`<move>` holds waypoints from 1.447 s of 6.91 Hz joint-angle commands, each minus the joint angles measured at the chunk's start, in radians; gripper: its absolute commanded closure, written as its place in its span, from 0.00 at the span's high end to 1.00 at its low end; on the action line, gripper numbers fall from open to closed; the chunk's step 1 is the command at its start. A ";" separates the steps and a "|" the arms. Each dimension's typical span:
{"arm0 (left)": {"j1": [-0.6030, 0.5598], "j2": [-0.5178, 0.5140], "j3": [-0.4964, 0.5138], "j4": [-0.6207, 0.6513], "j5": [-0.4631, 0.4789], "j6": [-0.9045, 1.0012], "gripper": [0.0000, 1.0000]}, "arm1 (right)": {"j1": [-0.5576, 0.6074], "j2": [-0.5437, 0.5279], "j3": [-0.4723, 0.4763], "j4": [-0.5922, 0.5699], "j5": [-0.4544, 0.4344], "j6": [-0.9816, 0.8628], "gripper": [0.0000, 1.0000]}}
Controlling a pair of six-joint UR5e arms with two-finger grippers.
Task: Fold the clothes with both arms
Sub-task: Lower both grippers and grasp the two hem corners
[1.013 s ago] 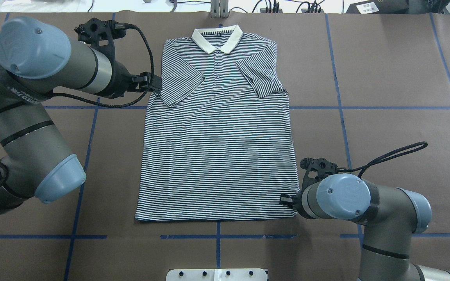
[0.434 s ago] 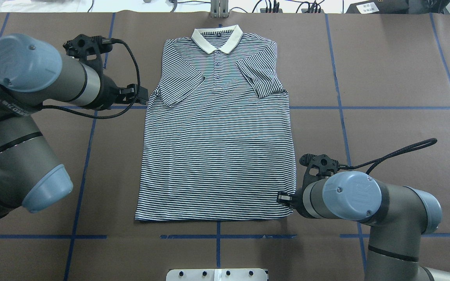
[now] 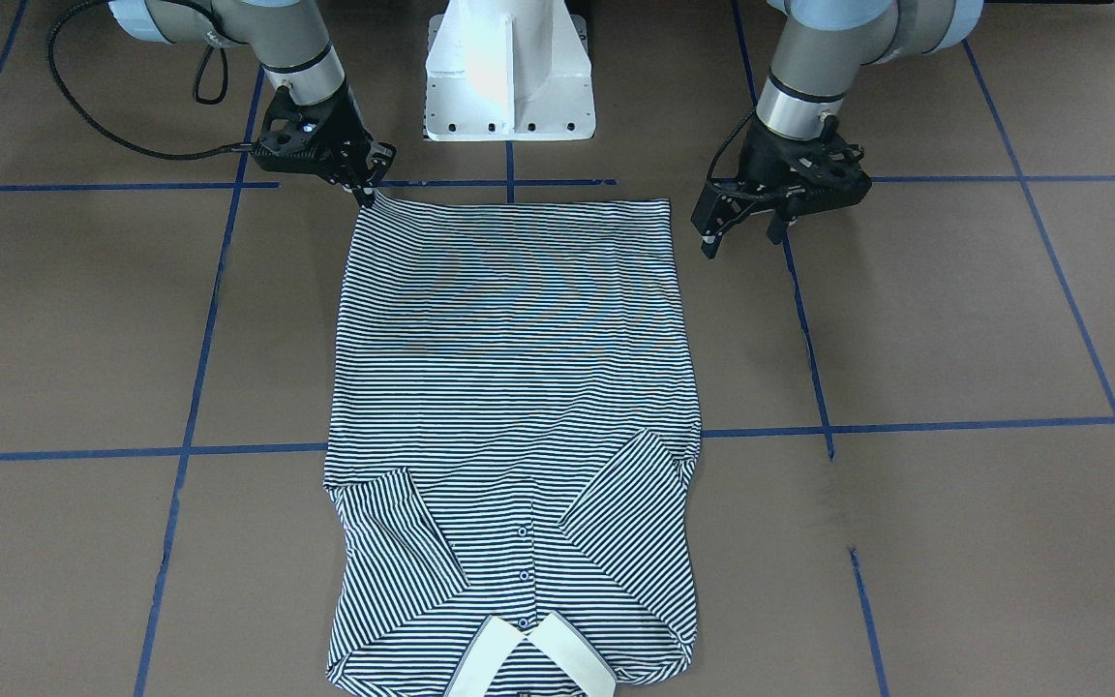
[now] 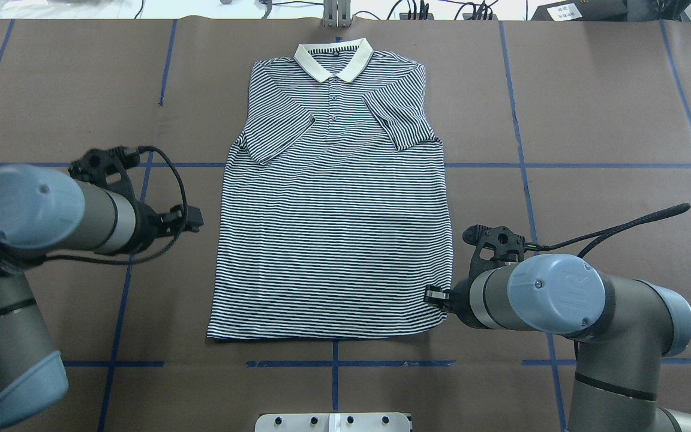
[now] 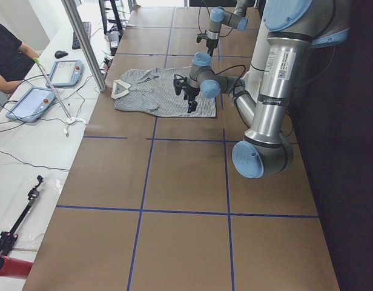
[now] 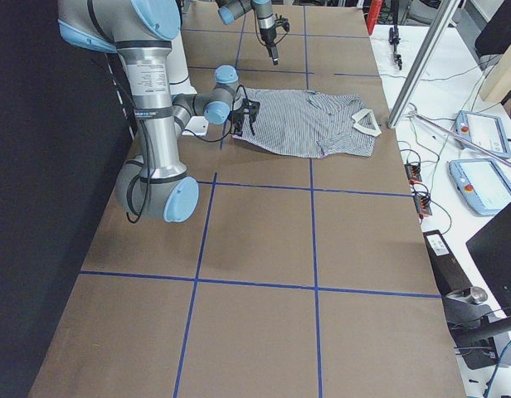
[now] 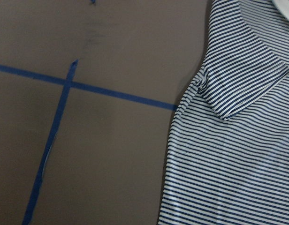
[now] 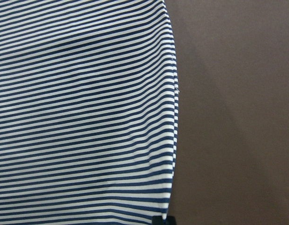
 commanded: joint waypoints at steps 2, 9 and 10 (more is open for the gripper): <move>0.183 0.011 -0.001 0.031 0.069 -0.217 1.00 | 0.011 0.006 0.013 0.000 0.001 -0.006 0.00; 0.292 -0.070 0.080 0.063 0.099 -0.303 1.00 | 0.017 0.011 0.031 0.000 0.006 -0.006 0.00; 0.292 -0.079 0.094 0.080 0.104 -0.303 1.00 | 0.017 0.010 0.029 0.000 0.006 -0.006 0.00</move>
